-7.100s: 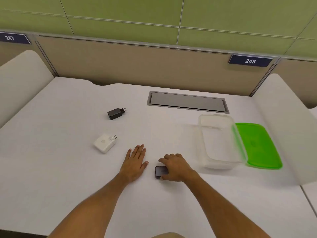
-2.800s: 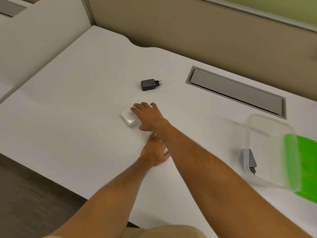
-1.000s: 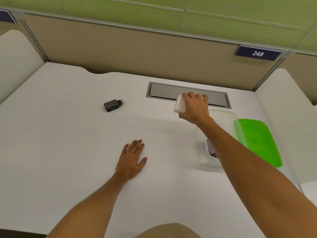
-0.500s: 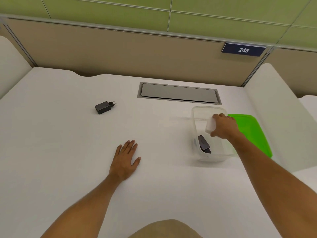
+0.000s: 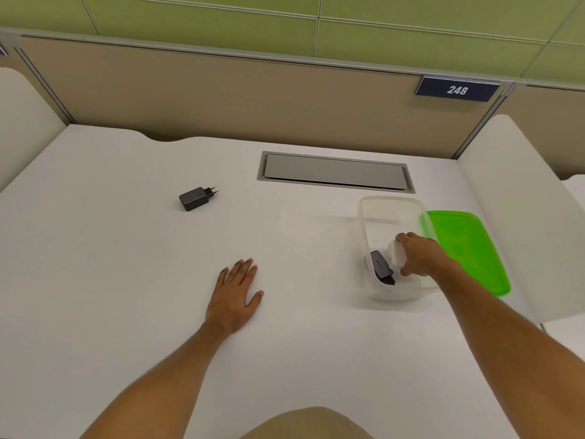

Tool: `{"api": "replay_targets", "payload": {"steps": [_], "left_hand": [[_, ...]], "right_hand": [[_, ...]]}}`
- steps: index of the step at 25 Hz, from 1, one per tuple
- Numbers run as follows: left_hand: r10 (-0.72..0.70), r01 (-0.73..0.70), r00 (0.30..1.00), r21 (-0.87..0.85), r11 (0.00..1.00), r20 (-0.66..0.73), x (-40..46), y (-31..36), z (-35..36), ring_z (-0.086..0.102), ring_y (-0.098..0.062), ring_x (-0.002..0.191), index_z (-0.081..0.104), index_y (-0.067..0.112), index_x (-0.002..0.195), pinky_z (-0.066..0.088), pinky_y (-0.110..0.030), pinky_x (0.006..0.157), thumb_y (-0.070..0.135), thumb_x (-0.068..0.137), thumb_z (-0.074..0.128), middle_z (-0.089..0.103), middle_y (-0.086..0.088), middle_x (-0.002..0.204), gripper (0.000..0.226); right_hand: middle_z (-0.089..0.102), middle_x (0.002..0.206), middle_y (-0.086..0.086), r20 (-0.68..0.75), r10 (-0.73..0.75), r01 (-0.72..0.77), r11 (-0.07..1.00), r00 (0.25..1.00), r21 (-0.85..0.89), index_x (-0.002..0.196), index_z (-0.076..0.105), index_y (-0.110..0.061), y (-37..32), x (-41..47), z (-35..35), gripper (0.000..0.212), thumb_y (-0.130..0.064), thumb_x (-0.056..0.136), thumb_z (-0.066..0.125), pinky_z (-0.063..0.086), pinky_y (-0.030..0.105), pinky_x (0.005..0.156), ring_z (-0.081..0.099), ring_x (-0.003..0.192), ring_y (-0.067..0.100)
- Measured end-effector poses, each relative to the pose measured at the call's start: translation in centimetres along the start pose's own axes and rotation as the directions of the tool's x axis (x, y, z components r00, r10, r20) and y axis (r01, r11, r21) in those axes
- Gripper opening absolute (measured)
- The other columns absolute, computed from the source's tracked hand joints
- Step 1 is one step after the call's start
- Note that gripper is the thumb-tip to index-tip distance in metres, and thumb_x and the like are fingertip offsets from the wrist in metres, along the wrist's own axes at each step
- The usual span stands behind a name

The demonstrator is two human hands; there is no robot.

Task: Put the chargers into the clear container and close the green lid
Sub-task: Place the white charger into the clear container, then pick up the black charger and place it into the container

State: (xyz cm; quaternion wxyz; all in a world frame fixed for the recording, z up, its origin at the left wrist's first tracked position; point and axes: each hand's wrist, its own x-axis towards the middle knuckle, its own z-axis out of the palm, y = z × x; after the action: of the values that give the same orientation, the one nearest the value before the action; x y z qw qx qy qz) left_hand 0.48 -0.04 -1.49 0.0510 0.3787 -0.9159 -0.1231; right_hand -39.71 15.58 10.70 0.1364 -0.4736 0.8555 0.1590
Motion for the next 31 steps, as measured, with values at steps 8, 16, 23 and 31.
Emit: {"api": "replay_targets", "payload": {"steps": [8,16,23,31], "left_hand": [[-0.004,0.004,1.0,0.017,1.0,0.009,0.0,0.1,-0.2,0.008,-0.011,0.148,0.021,0.021,0.151,0.004,-0.036,0.121,0.055,0.092,0.02,0.017,0.005,0.16,0.068],[-0.003,0.003,1.0,-0.006,1.0,0.005,0.0,0.3,-0.4,0.012,-0.013,0.148,0.025,0.019,0.15,0.008,-0.039,0.121,0.054,0.092,0.022,0.02,0.003,0.16,0.068],[-0.007,0.007,1.0,0.015,1.0,0.019,0.0,0.3,-0.5,0.009,-0.012,0.148,0.022,0.019,0.151,0.005,-0.037,0.121,0.054,0.092,0.02,0.017,0.003,0.16,0.068],[-0.014,0.014,0.999,0.009,1.0,0.032,0.0,0.4,-0.7,0.006,-0.011,0.148,0.02,0.02,0.151,0.004,-0.038,0.122,0.053,0.094,0.022,0.014,0.004,0.161,0.065]], "right_hand": [[0.06,0.12,0.007,0.106,0.104,-0.104,0.995,0.989,-0.004,0.123,0.047,-0.011,-0.3,0.6,-0.2,0.07,-0.038,0.065,0.078,0.05,0.035,0.08,0.059,0.109,0.029],[0.066,0.114,0.01,0.028,0.254,-0.255,0.966,0.967,0.042,0.114,0.055,-0.011,-1.4,1.7,-0.1,0.053,-0.05,0.079,0.061,0.044,0.032,0.071,0.063,0.103,0.03],[0.067,0.108,0.022,-0.352,0.282,-0.204,0.948,0.892,0.243,0.112,0.061,-0.006,-3.7,3.9,-6.5,0.035,-0.027,0.084,0.056,0.049,0.038,0.076,0.062,0.099,0.041],[0.07,0.091,0.015,-0.647,-0.029,0.139,0.983,0.762,0.119,0.098,0.066,-0.003,-14.9,7.6,-12.6,0.026,-0.017,0.083,0.05,0.043,0.037,0.08,0.062,0.076,0.038]]}}
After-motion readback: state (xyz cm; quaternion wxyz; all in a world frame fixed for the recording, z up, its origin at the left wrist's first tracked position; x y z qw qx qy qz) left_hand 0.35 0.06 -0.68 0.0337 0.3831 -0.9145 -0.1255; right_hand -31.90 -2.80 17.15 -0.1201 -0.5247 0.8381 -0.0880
